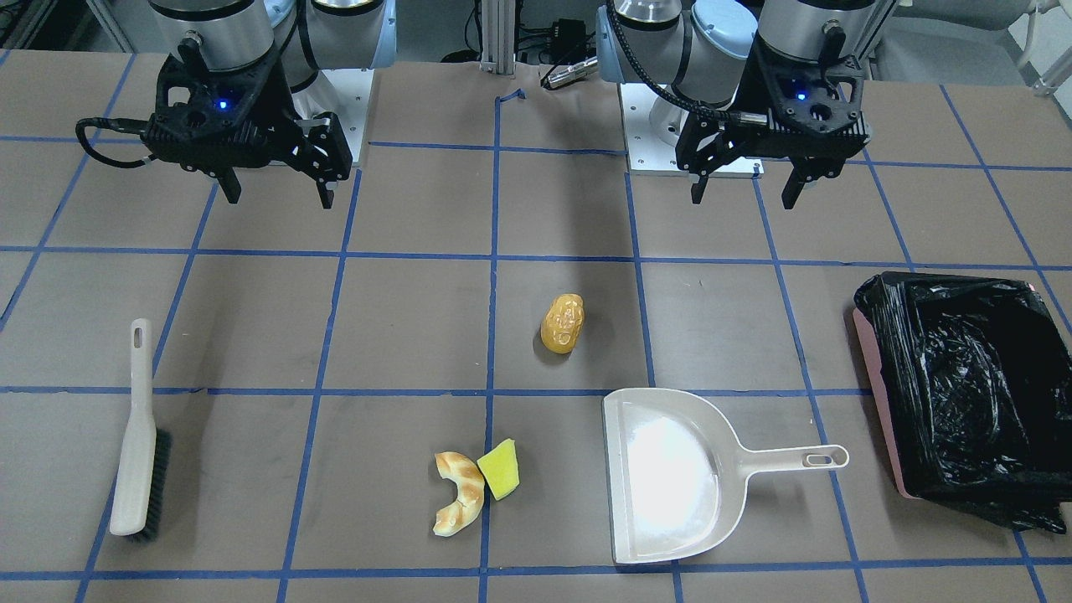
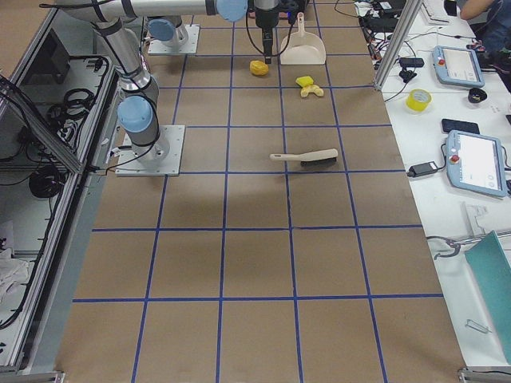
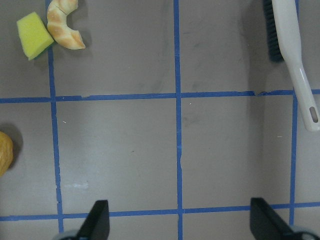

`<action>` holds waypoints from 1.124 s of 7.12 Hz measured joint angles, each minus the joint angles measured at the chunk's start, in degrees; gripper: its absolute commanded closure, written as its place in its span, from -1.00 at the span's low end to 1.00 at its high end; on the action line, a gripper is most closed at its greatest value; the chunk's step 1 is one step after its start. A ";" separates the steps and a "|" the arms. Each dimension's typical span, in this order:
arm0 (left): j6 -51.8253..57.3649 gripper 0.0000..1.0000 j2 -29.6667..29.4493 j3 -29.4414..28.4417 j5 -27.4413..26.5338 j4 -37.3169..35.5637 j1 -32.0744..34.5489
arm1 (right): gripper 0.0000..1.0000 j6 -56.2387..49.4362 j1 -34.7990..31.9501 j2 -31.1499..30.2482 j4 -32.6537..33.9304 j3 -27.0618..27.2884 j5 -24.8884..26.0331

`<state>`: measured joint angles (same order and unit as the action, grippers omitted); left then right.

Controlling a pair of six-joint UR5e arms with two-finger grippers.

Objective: Sweep and dump trash into bin
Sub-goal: 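Grasp the white dustpan handle with the left gripper while the right gripper reaches the brush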

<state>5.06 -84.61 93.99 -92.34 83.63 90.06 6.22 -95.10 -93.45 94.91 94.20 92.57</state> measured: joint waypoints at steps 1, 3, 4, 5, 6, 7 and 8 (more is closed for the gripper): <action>-0.94 -1.00 0.02 0.02 1.62 -0.94 -0.04 | -1.00 0.03 0.00 -0.02 0.10 0.09 -0.10; -2.95 -0.99 0.15 0.79 5.24 -1.00 -0.25 | -1.00 -0.25 0.73 0.04 0.77 0.15 -0.05; -1.23 -0.97 -0.16 1.46 5.56 -1.30 -0.53 | -1.00 -3.04 2.76 0.14 0.94 0.20 -0.25; 3.36 -0.96 -1.00 1.90 5.20 -2.53 -1.08 | -1.00 -9.20 6.49 0.29 0.97 0.27 -0.37; 9.08 -0.96 -2.25 2.24 4.12 -4.16 -1.68 | -0.99 -16.69 11.79 0.56 0.96 0.38 -0.55; 14.11 -0.96 -3.85 2.38 3.35 -6.16 -2.21 | -1.00 -23.69 16.80 1.53 1.14 0.52 -0.70; 20.26 -0.96 -5.69 2.57 3.01 -8.34 -3.12 | -1.00 -29.85 20.92 3.43 2.53 0.66 -0.67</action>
<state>25.31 -90.30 96.56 -89.34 75.29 86.93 -23.63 -74.18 -90.02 97.44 94.86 91.90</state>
